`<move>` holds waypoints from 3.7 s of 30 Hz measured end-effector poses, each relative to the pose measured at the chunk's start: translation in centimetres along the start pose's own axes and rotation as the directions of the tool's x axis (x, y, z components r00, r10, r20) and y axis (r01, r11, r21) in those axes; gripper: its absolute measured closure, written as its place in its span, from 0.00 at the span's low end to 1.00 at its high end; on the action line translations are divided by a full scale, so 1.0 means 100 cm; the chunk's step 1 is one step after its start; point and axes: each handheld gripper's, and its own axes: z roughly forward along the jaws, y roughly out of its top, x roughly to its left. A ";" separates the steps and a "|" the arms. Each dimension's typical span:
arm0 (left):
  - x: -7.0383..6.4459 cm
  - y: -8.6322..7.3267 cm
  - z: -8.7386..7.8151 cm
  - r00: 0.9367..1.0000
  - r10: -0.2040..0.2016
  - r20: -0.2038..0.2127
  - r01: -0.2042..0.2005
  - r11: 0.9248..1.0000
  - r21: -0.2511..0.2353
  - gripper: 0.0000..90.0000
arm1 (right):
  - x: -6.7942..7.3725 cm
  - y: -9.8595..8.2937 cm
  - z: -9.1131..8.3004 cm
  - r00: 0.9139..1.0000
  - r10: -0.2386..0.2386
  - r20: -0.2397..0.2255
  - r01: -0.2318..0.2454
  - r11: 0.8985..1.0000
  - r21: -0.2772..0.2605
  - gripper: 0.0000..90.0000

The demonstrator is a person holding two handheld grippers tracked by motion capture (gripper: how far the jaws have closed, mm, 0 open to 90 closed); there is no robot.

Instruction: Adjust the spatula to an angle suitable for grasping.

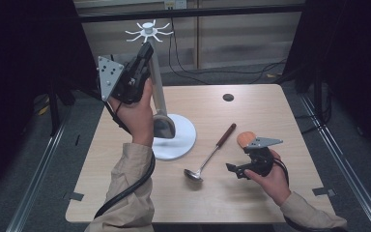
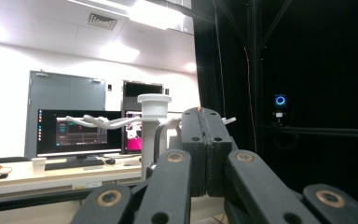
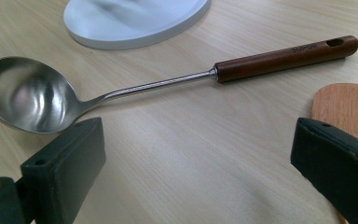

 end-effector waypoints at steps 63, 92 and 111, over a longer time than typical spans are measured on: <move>-0.002 -0.047 -0.054 0.997 -0.068 0.033 0.062 0.986 0.154 0.68 | 0.010 0.008 0.011 0.996 -0.045 -0.074 0.043 0.999 -0.032 0.35; -0.016 -0.133 -0.104 0.989 -0.113 0.098 0.052 0.876 0.479 0.21 | 0.065 0.014 0.054 0.933 -0.210 -0.292 0.198 0.978 -0.069 1.00; -0.017 -0.142 -0.108 0.989 -0.124 0.083 0.064 0.855 0.515 0.20 | 0.090 0.011 0.058 0.902 -0.221 -0.371 0.212 0.975 -0.067 1.00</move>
